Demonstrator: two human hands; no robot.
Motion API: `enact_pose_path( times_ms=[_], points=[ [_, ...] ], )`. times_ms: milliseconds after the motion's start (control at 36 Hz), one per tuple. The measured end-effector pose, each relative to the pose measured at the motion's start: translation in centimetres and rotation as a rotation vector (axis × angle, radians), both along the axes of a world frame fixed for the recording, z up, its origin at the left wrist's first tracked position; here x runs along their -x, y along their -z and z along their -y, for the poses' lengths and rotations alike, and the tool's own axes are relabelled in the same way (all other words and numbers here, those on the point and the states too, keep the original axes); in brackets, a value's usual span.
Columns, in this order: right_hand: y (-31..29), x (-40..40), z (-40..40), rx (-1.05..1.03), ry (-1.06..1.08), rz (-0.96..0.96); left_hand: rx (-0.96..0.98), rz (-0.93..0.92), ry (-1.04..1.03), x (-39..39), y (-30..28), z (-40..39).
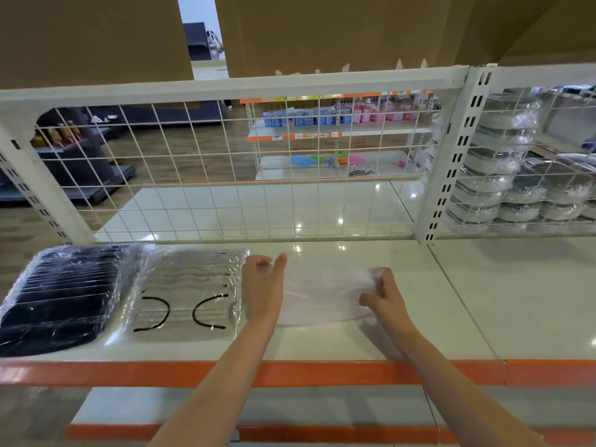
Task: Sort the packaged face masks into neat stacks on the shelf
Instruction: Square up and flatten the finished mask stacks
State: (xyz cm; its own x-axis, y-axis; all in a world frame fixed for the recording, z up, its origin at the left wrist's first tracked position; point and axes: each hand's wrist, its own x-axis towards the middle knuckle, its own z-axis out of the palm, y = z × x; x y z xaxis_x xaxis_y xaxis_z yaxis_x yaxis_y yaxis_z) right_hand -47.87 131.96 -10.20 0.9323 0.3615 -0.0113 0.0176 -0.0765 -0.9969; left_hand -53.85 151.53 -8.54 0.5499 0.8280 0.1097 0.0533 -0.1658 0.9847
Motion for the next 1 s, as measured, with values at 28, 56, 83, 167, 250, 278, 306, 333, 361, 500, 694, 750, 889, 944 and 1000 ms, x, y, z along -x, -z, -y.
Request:
enact_pose_path(
  times_ms=[28, 56, 83, 167, 250, 278, 306, 333, 361, 500, 694, 750, 889, 944, 1000],
  points=[
    [0.0, 0.0, 0.1, 0.003, 0.001, 0.0, 0.012, -0.008, -0.014, -0.1, 0.1, -0.3],
    [-0.2, 0.1, 0.2, -0.001, 0.004, 0.0, 0.038, -0.006, -0.025, 0.0, 0.3, -0.5],
    [-0.2, 0.1, 0.2, -0.017, 0.003, -0.001, 0.074, 0.012, -0.029, 0.0, 0.4, -0.6],
    [-0.5, 0.5, 0.3, -0.16, -0.027, -0.093, 0.141, 0.053, -0.015, 0.3, 0.9, -0.7],
    [-0.7, 0.7, -0.1, -0.226, -0.029, -0.184, 0.123, 0.032, 0.033, 0.4, 0.9, 0.0],
    [-0.8, 0.5, -0.5, -0.194, 0.009, -0.165, 0.099, 0.032, 0.051, 0.4, 0.8, 0.4],
    [-1.1, 0.5, -0.9, -0.154, 0.063, -0.135, 0.078, 0.037, 0.065, 0.3, 0.7, 0.9],
    [-1.3, 0.4, -1.4, -0.129, 0.13, -0.117, 0.062, 0.045, 0.073, 0.3, 0.5, 1.4],
    [-1.7, 0.4, -1.8, -0.115, 0.193, -0.103, 0.052, 0.055, 0.067, 0.3, 0.3, 1.8],
    [-1.2, -0.4, -2.6, -0.184, 0.388, -0.123, 0.036, 0.076, -0.051, 0.6, 1.2, 1.6],
    [-1.6, -0.8, -4.1, -0.139, 0.38, -0.07, 0.018, 0.131, -0.041, 0.0, 0.1, 2.0],
    [-1.2, -0.9, -3.5, -0.142, 0.312, -0.076, 0.025, 0.113, -0.052, 0.2, 0.6, 1.4],
    [-0.8, -1.2, -0.6, 0.031, -0.142, -0.056, -0.005, 0.088, 0.005, 0.6, 0.7, 0.8],
    [-0.6, -1.5, 0.1, 0.057, -0.216, -0.067, -0.015, 0.073, 0.051, 0.6, 0.6, 0.5],
    [-0.5, -1.9, 0.3, 0.144, -0.21, -0.014, 0.038, 0.064, 0.117, 0.6, 0.5, 0.1]
  ],
)
